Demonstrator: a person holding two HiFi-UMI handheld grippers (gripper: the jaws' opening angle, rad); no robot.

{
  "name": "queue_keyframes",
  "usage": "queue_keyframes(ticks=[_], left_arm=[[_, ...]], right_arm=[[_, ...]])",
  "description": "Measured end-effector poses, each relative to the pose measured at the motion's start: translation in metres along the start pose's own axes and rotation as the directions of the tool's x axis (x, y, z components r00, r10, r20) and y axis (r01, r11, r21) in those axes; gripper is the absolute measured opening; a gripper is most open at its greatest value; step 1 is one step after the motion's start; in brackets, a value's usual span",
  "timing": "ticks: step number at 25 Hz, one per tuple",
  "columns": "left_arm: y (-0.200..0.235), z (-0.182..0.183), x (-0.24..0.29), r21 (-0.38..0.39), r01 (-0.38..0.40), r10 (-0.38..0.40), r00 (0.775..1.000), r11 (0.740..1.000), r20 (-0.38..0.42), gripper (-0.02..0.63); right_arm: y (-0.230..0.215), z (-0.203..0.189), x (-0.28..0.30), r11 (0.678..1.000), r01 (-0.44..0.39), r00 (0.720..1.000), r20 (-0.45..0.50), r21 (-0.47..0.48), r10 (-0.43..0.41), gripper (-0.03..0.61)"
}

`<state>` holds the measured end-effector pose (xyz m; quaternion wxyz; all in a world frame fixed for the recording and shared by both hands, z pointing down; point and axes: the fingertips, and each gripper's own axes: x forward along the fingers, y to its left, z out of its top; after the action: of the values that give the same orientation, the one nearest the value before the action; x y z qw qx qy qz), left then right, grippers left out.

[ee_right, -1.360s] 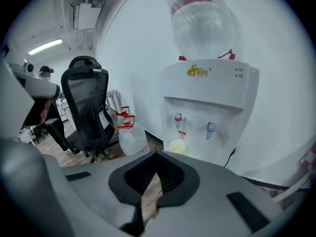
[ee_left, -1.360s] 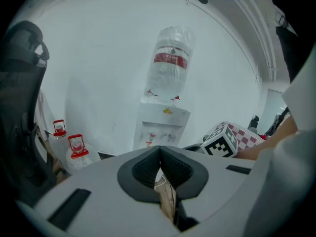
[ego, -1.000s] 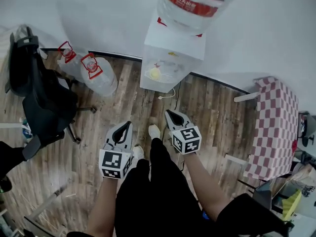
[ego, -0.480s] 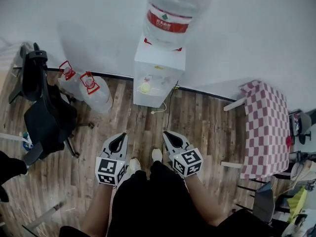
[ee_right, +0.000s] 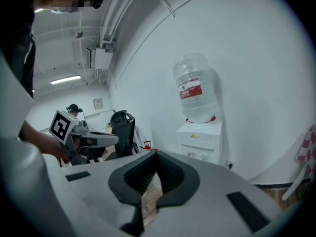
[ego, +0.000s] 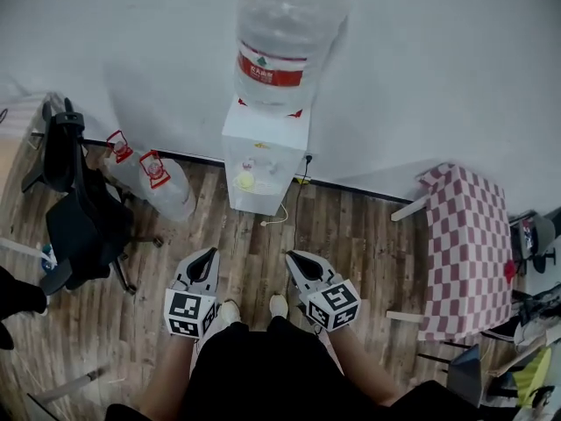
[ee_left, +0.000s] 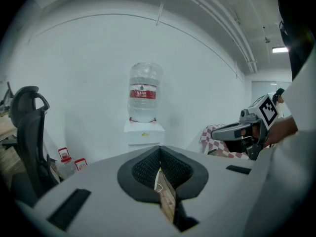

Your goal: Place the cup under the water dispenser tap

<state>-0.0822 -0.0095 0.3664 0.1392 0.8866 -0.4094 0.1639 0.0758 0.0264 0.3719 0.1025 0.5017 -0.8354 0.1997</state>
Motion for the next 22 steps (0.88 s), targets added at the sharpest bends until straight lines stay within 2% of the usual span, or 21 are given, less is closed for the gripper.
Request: queue_keyframes(ticks=[6,10,16,22], left_arm=[[-0.016,0.009,0.001,-0.068,-0.066,0.067,0.997,0.996,0.024,0.014],[-0.024,0.023,0.002,-0.041,-0.087,0.089,0.995,0.995,0.043,0.015],[-0.023,0.040,0.007,-0.019,-0.104,0.105,0.992,0.994,0.071,0.014],[-0.027,0.037,0.003,-0.009,-0.098,0.099,0.993,0.995,0.066,0.014]], right_arm=[[-0.037,0.022,-0.016,1.000,-0.003,0.999,0.041,-0.031,0.004,0.021],[-0.055,0.039,-0.028,0.999,0.016,0.996,0.086,-0.041,-0.012,0.021],[-0.067,0.044,-0.033,0.998,0.032,0.994,0.105,-0.048,-0.027,0.021],[-0.070,0.040,-0.043,0.997,0.060,0.993,0.105,-0.043,-0.055,0.021]])
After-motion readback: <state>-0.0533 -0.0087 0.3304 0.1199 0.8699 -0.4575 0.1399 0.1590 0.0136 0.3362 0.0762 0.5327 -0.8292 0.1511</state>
